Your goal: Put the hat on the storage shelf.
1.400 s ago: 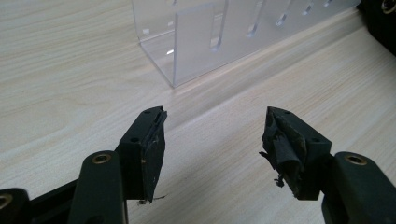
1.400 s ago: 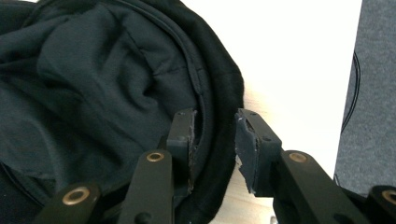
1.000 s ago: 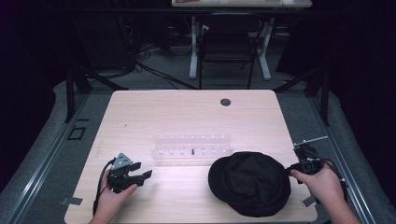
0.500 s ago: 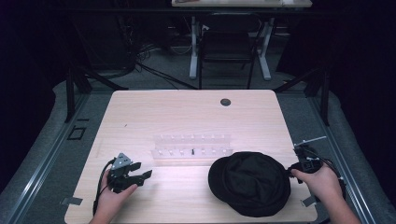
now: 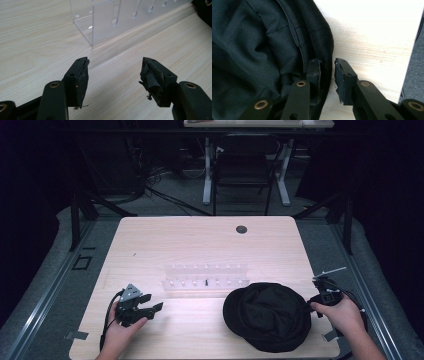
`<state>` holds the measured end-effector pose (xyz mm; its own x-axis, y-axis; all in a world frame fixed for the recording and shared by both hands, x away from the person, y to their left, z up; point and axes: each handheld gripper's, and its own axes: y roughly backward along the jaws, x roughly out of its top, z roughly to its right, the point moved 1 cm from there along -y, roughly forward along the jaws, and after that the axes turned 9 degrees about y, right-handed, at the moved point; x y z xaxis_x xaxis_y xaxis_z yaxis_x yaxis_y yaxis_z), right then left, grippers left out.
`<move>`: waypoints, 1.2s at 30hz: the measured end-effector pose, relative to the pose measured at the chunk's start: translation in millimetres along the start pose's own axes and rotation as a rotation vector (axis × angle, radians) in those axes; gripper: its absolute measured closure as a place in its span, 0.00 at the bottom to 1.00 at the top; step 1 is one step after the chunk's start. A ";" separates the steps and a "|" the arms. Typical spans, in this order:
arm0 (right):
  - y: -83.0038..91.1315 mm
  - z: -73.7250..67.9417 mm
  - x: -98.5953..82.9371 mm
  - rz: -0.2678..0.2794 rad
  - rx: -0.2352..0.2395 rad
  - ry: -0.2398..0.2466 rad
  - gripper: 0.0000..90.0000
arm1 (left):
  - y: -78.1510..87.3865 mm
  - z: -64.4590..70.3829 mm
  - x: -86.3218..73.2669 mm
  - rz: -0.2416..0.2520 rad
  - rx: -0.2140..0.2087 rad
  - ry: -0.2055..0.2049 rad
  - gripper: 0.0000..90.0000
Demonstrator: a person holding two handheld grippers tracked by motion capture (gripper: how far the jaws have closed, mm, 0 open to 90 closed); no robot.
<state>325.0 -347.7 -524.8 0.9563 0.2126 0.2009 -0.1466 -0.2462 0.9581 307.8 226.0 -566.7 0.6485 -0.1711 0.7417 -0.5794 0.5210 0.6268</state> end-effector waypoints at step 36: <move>-12.4 0.7 1.6 -0.079 0.061 -0.015 0.96 | -0.9 0.2 -0.2 -0.003 0.000 0.001 0.44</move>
<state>328.5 -344.9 -536.5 0.9681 0.2194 0.1213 -0.0549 -0.2866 0.9565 308.1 225.4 -567.3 0.6506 -0.1717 0.7398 -0.5774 0.5208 0.6287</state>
